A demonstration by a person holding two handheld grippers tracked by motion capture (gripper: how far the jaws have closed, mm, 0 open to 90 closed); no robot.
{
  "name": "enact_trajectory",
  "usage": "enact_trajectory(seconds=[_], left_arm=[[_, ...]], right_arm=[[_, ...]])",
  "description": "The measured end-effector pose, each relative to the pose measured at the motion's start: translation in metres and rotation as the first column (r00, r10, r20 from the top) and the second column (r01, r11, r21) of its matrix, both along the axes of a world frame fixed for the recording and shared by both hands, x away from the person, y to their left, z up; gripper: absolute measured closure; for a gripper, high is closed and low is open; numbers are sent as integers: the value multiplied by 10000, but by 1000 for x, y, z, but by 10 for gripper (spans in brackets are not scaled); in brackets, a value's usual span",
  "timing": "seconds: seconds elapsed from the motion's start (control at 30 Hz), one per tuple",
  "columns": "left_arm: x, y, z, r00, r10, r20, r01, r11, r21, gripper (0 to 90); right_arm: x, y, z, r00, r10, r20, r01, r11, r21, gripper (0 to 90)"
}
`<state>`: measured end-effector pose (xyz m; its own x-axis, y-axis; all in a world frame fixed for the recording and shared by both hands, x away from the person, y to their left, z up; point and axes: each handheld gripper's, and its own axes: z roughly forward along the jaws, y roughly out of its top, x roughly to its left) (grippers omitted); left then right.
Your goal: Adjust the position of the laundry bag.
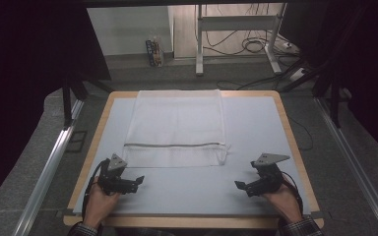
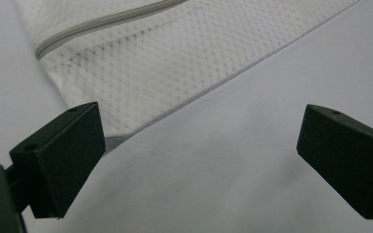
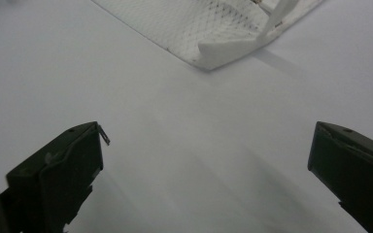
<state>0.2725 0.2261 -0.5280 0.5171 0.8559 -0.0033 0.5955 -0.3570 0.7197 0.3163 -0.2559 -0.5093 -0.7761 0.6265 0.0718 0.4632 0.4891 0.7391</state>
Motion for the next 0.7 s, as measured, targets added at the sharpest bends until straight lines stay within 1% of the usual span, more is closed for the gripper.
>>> enact_trajectory(seconds=[0.07, 0.1, 0.13, 0.17, 0.2, 0.3, 0.4, 0.47, 0.53, 0.7], left_arm=[[1, -1, 0, 10000, -74, 1, 74, 10000, 36, 38], [1, -2, -1, 10000, -83, -32, 84, 9999, 69, 38], [1, -2, -1, 10000, -83, -32, 84, 9999, 69, 38], [3, -2, -2, 10000, -65, -62, 66, 9999, 148, 40], [3, -1, -3, 10000, -57, -72, 59, 9998, 192, 41], [4, 0, -4, 10000, -34, -76, 35, 9999, 146, 41], [4, 1, -4, 10000, 19, -44, -18, 9999, 125, 40], [5, 2, -4, 9999, 82, -108, -81, 10000, 53, 41], [5, 2, -4, 9999, 79, -113, -78, 9999, 68, 43], [5, 0, -5, 9999, 28, -158, -25, 9998, 192, 44]], right_arm=[[0, -1, 0, 10000, -53, 40, 53, 10000, -21, 0], [-2, -1, 1, 9985, -317, 455, 328, 9992, -238, 0], [-2, -1, 1, 9985, -317, 455, 328, 9992, -238, 0], [-2, -1, 3, 9975, -416, 573, 432, 9987, -272, 4], [-2, -1, 3, 9977, -446, 511, 456, 9988, -195, 11], [-1, -3, 3, 9981, -473, 389, 483, 9985, -243, 14], [0, -4, 2, 9986, -466, 249, 468, 9989, -100, 16], [0, -3, 1, 9986, -470, 223, 470, 9989, -24, 16], [0, -3, 1, 9987, -460, 214, 460, 9989, 24, 16], [1, -2, 1, 9991, -367, 204, 369, 9993, -91, 15]])
